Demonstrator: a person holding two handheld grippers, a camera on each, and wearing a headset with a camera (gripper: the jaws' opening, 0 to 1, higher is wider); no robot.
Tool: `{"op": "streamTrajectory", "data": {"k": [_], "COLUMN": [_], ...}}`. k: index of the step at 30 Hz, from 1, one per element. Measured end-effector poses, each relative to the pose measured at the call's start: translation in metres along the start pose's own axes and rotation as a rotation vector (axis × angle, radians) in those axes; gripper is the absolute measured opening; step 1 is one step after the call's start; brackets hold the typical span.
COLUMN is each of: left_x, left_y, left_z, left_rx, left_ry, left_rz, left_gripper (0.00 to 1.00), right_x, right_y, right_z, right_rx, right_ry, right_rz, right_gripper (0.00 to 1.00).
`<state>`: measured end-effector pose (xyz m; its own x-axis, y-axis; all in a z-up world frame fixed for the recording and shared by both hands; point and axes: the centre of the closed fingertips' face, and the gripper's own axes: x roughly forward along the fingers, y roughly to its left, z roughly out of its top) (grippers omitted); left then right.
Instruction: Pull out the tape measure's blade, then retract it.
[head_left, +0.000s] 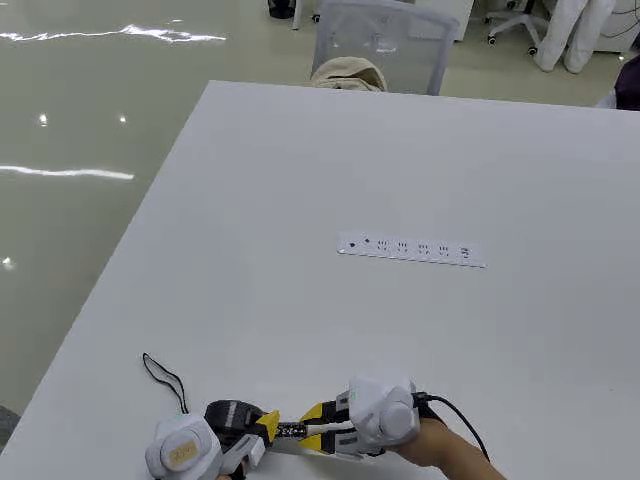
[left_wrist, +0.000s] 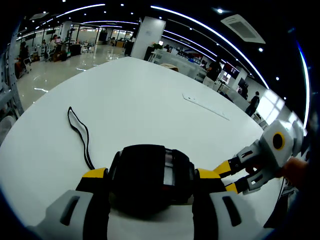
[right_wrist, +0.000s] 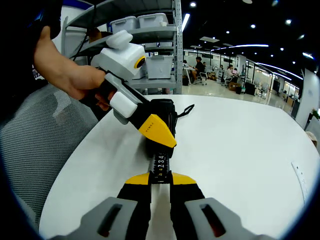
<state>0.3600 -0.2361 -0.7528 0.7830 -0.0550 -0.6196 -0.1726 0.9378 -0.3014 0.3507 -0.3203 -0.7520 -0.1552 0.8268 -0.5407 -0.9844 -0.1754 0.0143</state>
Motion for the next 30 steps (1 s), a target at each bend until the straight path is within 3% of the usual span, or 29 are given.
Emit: {"op": "streamTrajectory", "data": {"k": [30], "left_x": [-0.001], "left_y": [0.001], "left_z": [0.000], "left_rx": [-0.017], "left_ry": [0.002], "left_rz": [-0.010], "left_gripper": [0.64], "right_x": [0.019], "right_y": [-0.001], "right_z": [0.007], "right_rx": [0.000], "right_ry": [-0.005], "right_rz": [0.016], "right_gripper": [0.12]}}
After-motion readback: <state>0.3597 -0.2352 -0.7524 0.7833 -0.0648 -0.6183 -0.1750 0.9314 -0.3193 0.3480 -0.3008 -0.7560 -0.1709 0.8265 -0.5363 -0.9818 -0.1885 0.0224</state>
